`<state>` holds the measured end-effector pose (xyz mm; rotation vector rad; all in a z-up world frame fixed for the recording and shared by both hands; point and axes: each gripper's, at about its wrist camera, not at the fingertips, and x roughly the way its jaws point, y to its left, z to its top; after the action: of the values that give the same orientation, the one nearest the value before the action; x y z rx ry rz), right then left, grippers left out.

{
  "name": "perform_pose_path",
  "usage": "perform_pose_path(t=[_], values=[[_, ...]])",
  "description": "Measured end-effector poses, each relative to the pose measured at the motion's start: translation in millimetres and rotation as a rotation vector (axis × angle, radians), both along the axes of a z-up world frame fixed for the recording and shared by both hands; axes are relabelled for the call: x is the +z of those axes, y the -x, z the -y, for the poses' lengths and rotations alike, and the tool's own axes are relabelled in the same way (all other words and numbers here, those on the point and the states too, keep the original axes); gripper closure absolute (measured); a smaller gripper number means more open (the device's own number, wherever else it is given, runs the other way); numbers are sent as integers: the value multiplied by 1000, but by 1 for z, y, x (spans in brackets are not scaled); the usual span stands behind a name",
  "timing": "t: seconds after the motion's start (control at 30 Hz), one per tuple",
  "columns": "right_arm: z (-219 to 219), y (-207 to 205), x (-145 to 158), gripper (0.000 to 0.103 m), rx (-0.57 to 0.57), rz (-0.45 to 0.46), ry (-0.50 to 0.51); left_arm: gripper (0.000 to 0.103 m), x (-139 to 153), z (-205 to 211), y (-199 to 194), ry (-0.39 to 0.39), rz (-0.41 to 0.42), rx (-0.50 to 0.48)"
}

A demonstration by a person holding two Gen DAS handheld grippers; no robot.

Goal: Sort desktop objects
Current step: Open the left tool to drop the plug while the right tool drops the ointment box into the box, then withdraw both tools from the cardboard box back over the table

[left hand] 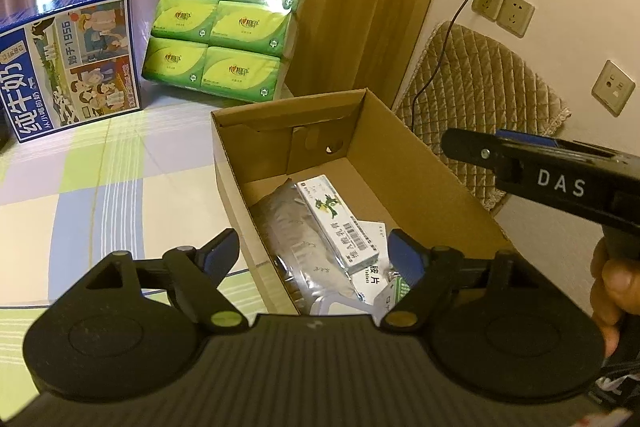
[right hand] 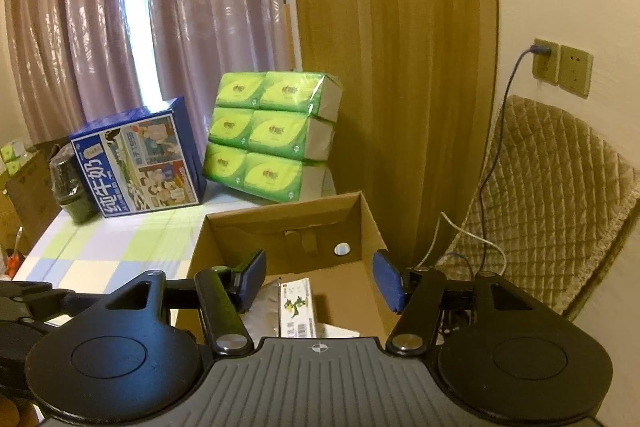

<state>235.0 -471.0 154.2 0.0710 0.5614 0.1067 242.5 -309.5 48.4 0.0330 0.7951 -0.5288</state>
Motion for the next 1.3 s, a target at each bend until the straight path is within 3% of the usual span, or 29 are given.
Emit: perform_pose_path(t=[0.37, 0.5, 0.9, 1.3], values=[[6, 48, 22, 2, 4, -41, -12, 1, 20, -11, 36, -14, 31, 34], [11, 73, 30, 2, -1, -66, -43, 1, 30, -21, 56, 4, 46, 45], [0, 150, 51, 2, 42, -78, 20, 1, 59, -56, 125, -11, 95, 179], [-4, 212, 68, 2, 62, -62, -2, 1, 75, -69, 200, 5, 104, 186]])
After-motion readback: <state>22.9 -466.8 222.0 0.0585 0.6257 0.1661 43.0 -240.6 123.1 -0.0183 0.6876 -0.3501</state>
